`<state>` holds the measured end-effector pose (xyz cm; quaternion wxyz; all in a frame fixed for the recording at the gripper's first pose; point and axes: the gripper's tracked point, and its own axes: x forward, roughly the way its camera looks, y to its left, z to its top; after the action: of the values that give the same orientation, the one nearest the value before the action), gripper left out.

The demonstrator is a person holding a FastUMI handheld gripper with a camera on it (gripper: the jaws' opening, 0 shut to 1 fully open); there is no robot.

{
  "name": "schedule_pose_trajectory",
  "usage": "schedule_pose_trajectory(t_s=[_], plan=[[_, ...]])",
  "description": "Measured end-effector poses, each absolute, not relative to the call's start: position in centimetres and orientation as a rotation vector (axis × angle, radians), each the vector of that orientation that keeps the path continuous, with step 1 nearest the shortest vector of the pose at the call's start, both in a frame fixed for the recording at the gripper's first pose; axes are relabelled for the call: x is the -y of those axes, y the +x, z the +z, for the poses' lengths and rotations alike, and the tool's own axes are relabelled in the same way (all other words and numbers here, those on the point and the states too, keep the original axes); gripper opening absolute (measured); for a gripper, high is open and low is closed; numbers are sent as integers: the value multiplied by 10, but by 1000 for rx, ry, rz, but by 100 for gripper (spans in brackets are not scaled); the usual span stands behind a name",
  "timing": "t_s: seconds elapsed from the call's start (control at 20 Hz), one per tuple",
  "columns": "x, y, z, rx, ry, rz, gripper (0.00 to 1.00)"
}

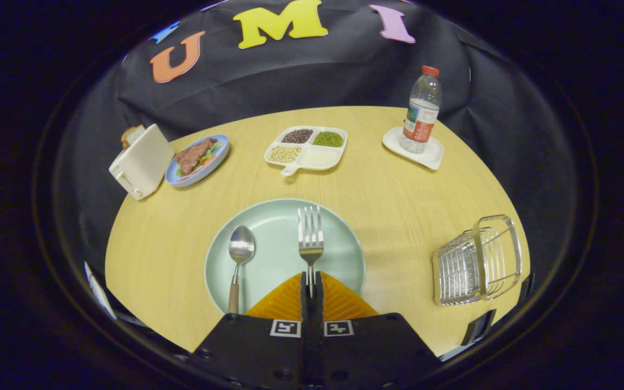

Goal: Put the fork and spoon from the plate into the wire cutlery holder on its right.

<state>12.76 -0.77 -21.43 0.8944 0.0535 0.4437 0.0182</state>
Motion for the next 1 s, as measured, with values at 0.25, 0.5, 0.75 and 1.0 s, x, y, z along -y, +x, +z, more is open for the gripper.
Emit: schedule_pose_trajectory(t_s=[0.25, 0.5, 0.75, 1.0], plan=[[40, 107, -182, -856, 122, 24, 1], [84, 88, -162, -811, 121, -3, 1], [139, 75, -150, -797, 120, -56, 1], [179, 67, -152, -829, 131, -93, 1]])
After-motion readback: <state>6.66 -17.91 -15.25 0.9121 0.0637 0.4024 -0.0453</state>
